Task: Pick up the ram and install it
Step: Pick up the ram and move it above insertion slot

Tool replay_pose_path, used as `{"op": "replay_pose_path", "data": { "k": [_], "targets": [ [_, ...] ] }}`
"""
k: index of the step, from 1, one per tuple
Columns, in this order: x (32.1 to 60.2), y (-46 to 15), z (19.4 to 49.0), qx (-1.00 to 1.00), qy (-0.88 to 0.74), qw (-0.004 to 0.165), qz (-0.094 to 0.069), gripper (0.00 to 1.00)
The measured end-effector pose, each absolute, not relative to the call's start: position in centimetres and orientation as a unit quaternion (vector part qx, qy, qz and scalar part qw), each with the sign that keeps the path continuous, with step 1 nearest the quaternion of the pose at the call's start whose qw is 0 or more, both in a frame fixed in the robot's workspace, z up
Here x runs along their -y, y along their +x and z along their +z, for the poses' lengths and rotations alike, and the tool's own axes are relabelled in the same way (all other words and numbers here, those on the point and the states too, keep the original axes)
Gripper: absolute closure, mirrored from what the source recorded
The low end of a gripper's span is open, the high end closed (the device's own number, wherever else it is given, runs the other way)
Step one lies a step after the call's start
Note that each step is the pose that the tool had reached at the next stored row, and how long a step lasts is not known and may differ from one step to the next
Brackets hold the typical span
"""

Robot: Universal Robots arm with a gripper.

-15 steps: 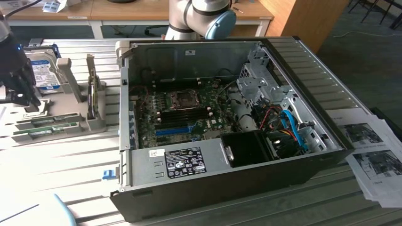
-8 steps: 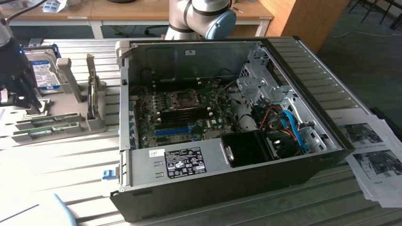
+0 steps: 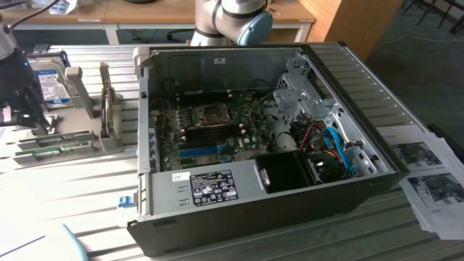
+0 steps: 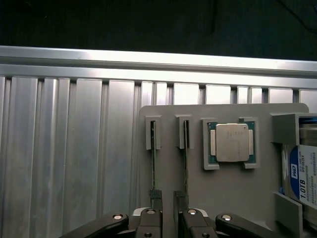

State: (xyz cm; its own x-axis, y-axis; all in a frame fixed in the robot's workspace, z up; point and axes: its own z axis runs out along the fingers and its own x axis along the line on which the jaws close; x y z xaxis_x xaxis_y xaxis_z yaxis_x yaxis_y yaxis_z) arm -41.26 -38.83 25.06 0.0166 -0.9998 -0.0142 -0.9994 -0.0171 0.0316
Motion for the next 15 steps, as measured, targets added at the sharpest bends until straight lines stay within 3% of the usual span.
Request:
{"op": "replay_pose_path", "data": {
  "k": [15],
  "targets": [
    [39.1,-41.3,23.7,0.701,0.713,0.006,-0.016,0.77]
  ]
}}
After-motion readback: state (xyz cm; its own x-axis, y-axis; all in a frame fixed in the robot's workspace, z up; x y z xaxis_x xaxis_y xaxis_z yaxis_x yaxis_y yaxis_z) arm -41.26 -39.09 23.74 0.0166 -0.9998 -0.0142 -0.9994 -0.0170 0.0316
